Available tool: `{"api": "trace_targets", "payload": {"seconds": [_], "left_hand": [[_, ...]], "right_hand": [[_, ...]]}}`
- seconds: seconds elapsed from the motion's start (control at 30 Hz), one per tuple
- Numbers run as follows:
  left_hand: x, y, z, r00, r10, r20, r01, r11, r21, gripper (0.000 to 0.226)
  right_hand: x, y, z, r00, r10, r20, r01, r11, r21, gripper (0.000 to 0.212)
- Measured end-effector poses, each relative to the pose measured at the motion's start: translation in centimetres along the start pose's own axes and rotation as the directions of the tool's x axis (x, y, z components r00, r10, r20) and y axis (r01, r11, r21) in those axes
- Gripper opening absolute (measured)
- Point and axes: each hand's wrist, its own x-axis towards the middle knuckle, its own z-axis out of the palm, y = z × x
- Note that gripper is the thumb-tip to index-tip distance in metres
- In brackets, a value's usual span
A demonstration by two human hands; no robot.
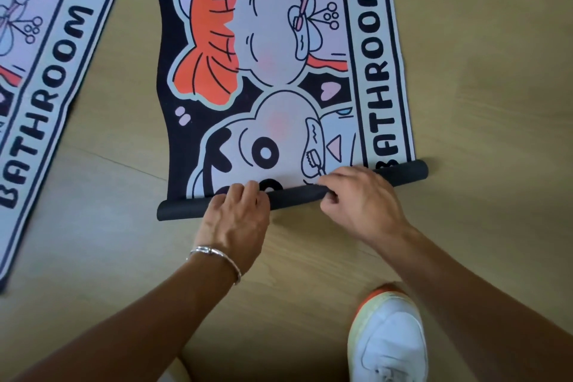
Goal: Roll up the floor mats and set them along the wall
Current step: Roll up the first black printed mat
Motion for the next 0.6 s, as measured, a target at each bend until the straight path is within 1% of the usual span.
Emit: {"api": "trace_targets", "payload": {"seconds": [0.07,0.13,0.2,0.27,0.3,0.33,0.4,0.47,0.6], "left_hand": [[1.3,-0.7,-0.4,0.999,-0.042,0.003,0.043,0.997,-0.068,0.019],[2.8,-1.6,-1.3,0.994,-0.102,0.033,0.107,0.976,-0.189,0.022],[3.7,-2.1,-1.8,0.986,-0.161,0.052,0.169,0.933,-0.319,0.024],[3.7,-2.0,-2.0,0.983,-0.183,0.019,0.177,0.911,-0.372,0.027],[3.6,-1.9,-1.8,0.984,-0.176,-0.015,0.159,0.919,-0.362,0.025],[3.6,-1.8,-1.6,0.984,-0.173,-0.044,0.148,0.931,-0.335,0.023],[3.6,-1.4,-1.2,0.979,-0.187,-0.082,0.160,0.953,-0.259,0.024],[3.4,-1.1,-0.6,0.980,-0.175,-0.096,0.156,0.971,-0.181,0.030],[2.1,-1.5,0.5,0.990,-0.017,-0.142,0.012,0.999,-0.038,0.044]], "right_hand": [[0.6,0.1,-0.6,1.000,0.000,0.020,0.000,1.000,-0.002,0.038],[0.9,0.0,-0.5,1.000,-0.011,0.005,0.011,1.000,-0.002,0.038],[0.6,-0.3,0.2,0.997,-0.047,-0.065,0.046,0.999,-0.026,0.042],[0.3,-0.4,0.8,0.985,-0.076,-0.154,0.067,0.996,-0.064,0.049],[0.2,-0.2,1.1,0.978,-0.086,-0.191,0.072,0.994,-0.077,0.052],[0.0,-0.1,1.4,0.976,-0.090,-0.196,0.073,0.993,-0.090,0.053],[0.1,0.1,1.6,0.980,-0.104,-0.170,0.084,0.989,-0.122,0.055],[0.5,0.1,1.2,0.984,-0.119,-0.135,0.099,0.984,-0.145,0.052],[1.9,-0.3,-0.5,0.992,-0.119,-0.046,0.112,0.984,-0.139,0.043]]}}
